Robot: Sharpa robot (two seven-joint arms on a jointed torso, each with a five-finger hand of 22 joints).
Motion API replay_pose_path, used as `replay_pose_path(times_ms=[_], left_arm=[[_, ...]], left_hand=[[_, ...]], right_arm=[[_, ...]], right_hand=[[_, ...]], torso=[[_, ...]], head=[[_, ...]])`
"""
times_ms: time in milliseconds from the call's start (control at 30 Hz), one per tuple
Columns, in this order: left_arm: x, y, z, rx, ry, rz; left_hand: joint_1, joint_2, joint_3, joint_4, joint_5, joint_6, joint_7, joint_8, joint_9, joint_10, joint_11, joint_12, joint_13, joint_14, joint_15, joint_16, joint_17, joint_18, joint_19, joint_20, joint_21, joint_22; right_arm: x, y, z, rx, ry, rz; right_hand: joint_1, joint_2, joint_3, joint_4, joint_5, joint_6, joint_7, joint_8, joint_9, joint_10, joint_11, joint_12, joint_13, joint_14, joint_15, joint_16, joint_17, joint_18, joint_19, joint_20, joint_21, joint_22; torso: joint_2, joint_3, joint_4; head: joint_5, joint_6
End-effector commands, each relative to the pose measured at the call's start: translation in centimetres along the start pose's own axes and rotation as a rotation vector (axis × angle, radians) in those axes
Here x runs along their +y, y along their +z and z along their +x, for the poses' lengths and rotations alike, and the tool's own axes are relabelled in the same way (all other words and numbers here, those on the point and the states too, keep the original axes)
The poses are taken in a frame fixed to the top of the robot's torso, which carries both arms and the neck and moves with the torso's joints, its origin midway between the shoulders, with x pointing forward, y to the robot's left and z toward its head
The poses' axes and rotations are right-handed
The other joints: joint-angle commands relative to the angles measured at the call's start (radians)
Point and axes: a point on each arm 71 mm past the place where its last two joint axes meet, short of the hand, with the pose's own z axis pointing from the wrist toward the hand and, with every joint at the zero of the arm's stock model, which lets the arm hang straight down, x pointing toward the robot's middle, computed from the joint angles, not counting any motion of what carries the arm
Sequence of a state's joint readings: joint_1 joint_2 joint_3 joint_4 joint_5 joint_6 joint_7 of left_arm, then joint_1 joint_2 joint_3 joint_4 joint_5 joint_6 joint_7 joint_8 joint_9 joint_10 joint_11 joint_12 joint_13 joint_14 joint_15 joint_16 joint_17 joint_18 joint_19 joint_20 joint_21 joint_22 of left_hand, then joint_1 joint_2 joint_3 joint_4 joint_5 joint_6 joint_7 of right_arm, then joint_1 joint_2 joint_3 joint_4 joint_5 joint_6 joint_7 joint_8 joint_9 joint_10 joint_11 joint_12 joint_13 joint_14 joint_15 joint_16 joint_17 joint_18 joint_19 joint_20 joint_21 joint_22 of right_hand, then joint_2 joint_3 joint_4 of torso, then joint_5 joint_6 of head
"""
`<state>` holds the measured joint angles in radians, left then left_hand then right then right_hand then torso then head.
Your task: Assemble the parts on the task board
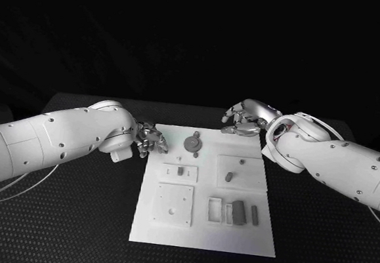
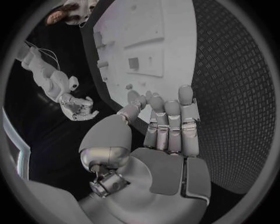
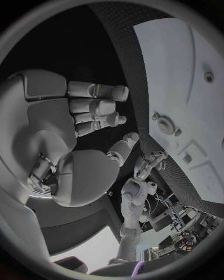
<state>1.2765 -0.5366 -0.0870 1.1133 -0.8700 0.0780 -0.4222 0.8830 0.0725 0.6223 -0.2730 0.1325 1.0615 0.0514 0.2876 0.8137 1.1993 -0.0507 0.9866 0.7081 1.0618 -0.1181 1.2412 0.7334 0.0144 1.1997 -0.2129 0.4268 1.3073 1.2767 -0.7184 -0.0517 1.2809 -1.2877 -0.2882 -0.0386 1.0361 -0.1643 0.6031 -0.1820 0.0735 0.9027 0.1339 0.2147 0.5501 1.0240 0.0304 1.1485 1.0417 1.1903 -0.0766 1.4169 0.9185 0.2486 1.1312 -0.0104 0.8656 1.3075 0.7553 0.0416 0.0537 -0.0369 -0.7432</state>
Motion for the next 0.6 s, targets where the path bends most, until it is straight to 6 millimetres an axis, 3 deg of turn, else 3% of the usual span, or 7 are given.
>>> replay_pose_path(times_ms=[33, 600], left_arm=[[-0.5, -0.5, 0.5, 0.002, -0.091, 0.01], [-0.7, -1.3, 3.4, 0.067, -0.002, -0.004]], left_hand=[[0.013, 0.017, 0.011, -0.01, 0.023, 0.012, 0.0, 0.037, 0.004, 0.019, -0.008, -0.001, -0.002, 0.016, -0.008, 0.005, -0.002, 0.001, 0.019, -0.009, 0.004, 0.024], [0.004, 0.019, 0.012, -0.015, 0.044, 0.022, -0.007, 0.047, 0.003, 0.035, -0.015, 0.005, -0.001, 0.03, -0.011, 0.014, -0.003, 0.005, 0.031, -0.013, 0.016, 0.025]], right_arm=[[0.0, -0.1, 0.0, 0.006, -0.001, -0.007], [-0.1, -0.2, -0.1, 0.005, -0.001, -0.005]], right_hand=[[-0.011, -0.002, 0.0, 0.008, 0.005, -0.012, 0.015, -0.005, -0.001, -0.004, 0.006, 0.001, -0.002, 0.0, 0.005, -0.007, 0.001, 0.013, 0.003, -0.001, -0.003, 0.018], [-0.013, -0.002, -0.001, 0.01, 0.005, -0.012, 0.015, -0.004, -0.001, -0.004, 0.006, 0.001, -0.002, 0.0, 0.005, -0.007, 0.001, 0.013, 0.003, -0.001, -0.004, 0.018]], torso=[[0.0, -0.0002, -0.0006], [0.0, -0.0004, -0.0003]], head=[[-0.003, -0.002], [0.004, -0.01]])
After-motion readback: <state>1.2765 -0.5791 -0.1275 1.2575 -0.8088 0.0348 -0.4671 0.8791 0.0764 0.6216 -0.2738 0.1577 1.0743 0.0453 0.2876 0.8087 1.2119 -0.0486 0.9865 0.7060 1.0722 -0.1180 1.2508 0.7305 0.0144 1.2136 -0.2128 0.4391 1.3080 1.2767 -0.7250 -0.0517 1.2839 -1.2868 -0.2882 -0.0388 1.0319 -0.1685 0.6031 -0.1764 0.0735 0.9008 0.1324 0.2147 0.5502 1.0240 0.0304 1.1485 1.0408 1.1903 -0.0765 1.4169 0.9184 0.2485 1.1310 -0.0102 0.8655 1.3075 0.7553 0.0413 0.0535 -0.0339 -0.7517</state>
